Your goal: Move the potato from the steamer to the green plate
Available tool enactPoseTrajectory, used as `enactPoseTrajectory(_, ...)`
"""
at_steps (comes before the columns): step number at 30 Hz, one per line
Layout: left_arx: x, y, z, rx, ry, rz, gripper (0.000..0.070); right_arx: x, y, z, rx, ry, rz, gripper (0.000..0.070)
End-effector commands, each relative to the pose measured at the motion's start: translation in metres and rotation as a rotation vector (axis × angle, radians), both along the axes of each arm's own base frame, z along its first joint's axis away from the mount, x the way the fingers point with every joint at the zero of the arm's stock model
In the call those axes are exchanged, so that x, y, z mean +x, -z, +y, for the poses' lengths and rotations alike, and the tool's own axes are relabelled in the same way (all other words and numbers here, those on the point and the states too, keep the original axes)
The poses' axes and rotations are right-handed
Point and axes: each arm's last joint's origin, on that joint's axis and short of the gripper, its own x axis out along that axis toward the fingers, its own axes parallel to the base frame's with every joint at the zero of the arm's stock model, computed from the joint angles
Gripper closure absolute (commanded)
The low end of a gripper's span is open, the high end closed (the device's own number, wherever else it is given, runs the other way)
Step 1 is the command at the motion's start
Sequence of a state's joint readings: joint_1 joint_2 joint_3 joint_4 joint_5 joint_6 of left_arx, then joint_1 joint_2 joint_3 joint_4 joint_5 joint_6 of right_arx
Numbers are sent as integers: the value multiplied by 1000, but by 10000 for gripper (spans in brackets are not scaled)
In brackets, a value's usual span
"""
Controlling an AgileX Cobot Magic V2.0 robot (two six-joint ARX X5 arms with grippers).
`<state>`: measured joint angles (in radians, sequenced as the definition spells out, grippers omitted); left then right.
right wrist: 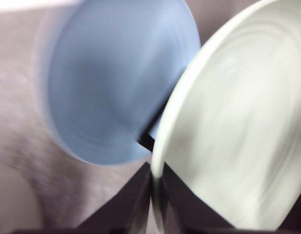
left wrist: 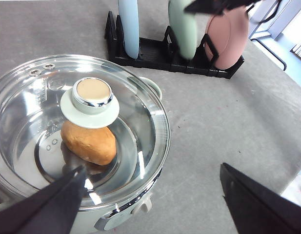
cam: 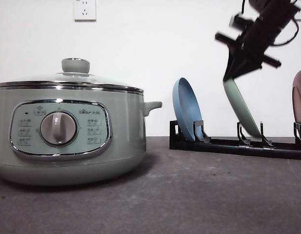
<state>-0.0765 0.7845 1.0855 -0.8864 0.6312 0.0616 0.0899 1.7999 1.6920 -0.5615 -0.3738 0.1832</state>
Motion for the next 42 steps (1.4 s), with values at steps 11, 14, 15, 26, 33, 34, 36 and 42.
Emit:
enactPoseTrajectory(11,0,-7,0,-5,8,-27,144,-73,-94,-2,35,-60,-245,691)
enactPoseTrajectory(14,0,-7,0,-5,8,-27,144,-96,-107,0,8,-91,-270,692)
enactPoseTrajectory(15,0,-7,0,-5,8,-27,143,-104,-111,1,-4,-103,-275,692)
enactPoseTrajectory(26,0,-7,0,-5,8,-27,144,-164,-113,18,-203,-236,-149,693)
enactPoseTrajectory(33,0,-7,0,-5,8,-27,143,-187,-88,57,-377,-382,9,694)
enactPoseTrajectory(34,0,-7,0,-5,8,-27,143,-190,-82,64,-410,-398,25,694)
enactPoseTrajectory(36,0,-7,0,-5,8,-28,143,-195,-68,78,-474,-431,57,694)
enactPoseTrajectory(42,0,-7,0,-4,8,-28,143,-214,-13,113,-639,-540,148,694)
